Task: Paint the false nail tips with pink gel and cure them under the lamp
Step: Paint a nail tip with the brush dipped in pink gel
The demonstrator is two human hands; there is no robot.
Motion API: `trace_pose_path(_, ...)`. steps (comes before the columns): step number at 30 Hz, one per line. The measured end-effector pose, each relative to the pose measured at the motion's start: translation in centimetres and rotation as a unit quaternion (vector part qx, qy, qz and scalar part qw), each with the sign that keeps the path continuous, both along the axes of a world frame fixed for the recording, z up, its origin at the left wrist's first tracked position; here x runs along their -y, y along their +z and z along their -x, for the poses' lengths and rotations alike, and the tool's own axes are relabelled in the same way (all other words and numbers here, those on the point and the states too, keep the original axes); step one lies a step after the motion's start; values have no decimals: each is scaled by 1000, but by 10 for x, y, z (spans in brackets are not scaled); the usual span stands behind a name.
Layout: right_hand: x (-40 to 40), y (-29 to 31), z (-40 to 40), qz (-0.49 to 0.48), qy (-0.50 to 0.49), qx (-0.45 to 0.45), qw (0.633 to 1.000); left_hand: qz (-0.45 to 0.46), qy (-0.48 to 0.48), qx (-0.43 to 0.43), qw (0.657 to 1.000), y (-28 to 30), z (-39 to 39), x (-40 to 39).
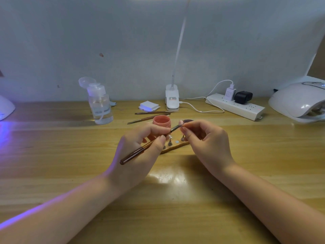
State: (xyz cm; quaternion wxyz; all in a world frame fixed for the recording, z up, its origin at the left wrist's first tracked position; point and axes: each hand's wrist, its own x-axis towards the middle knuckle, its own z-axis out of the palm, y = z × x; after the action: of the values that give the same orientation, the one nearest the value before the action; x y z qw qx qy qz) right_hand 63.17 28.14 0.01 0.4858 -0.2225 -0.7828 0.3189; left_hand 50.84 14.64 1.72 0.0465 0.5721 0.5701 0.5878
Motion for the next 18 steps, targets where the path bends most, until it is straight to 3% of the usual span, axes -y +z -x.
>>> trace_pose_path(11, -1, -2, 1, 19, 24, -7, 1000, -6, -7, 25, 1000, 0, 0, 1)
trace_pose_path(18, -1, -2, 1, 24, 33, -10, 999, -6, -15, 97, 995, -2, 0, -2)
